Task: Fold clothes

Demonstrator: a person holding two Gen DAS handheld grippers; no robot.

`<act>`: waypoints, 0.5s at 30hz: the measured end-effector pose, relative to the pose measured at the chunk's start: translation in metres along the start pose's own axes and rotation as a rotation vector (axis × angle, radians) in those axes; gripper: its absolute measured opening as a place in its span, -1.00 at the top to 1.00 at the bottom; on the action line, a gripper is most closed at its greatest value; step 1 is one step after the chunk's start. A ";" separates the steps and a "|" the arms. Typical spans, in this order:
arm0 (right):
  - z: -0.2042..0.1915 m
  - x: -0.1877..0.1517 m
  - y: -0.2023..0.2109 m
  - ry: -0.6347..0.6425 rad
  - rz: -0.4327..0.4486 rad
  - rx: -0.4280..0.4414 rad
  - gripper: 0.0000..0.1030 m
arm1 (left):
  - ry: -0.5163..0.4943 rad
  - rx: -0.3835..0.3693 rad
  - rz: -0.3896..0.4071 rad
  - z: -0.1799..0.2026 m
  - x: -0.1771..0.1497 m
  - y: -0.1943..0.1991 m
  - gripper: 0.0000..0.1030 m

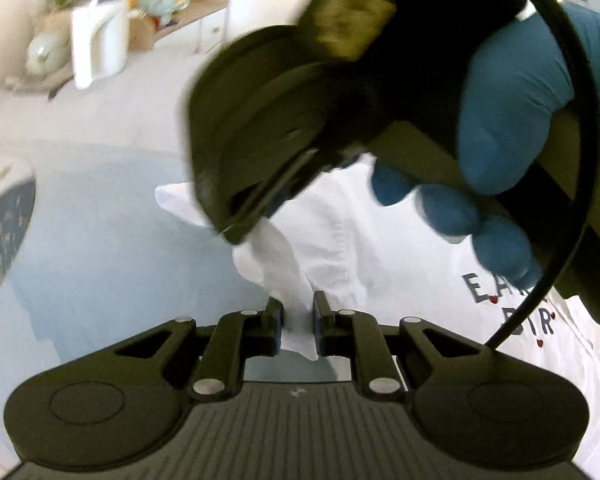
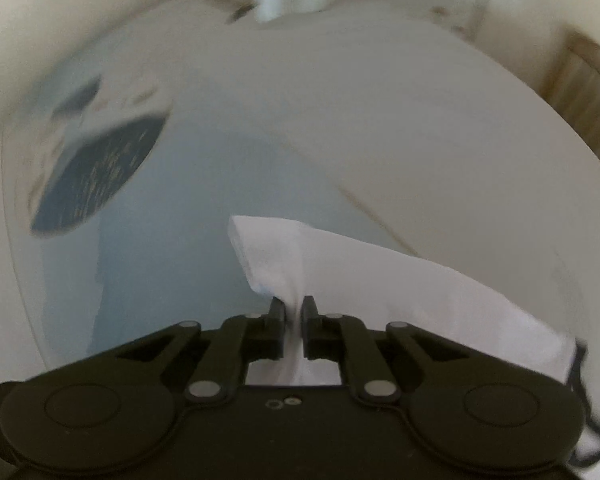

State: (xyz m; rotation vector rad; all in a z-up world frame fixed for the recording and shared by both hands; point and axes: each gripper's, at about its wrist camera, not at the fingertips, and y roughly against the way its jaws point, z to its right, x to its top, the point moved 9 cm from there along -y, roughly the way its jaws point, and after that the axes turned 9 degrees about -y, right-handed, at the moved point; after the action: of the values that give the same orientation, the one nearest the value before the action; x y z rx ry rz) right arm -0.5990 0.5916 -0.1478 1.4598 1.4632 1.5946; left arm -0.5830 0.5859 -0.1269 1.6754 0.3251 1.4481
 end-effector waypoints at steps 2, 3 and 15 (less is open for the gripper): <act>0.026 -0.004 0.015 -0.111 0.046 0.012 -1.00 | -0.053 -0.005 0.007 0.012 0.007 0.002 0.73; 0.040 -0.009 0.021 -0.161 0.066 0.020 -1.00 | -0.077 -0.013 0.009 0.018 0.011 0.002 0.73; 0.151 -0.094 0.052 -0.600 0.164 0.073 -1.00 | -0.341 -0.165 -0.052 0.093 0.002 -0.008 0.72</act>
State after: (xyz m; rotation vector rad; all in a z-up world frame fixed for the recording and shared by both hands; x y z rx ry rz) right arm -0.4195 0.5468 -0.1586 1.9245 1.0777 1.0482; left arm -0.4961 0.5516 -0.1261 1.7270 0.0571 1.0950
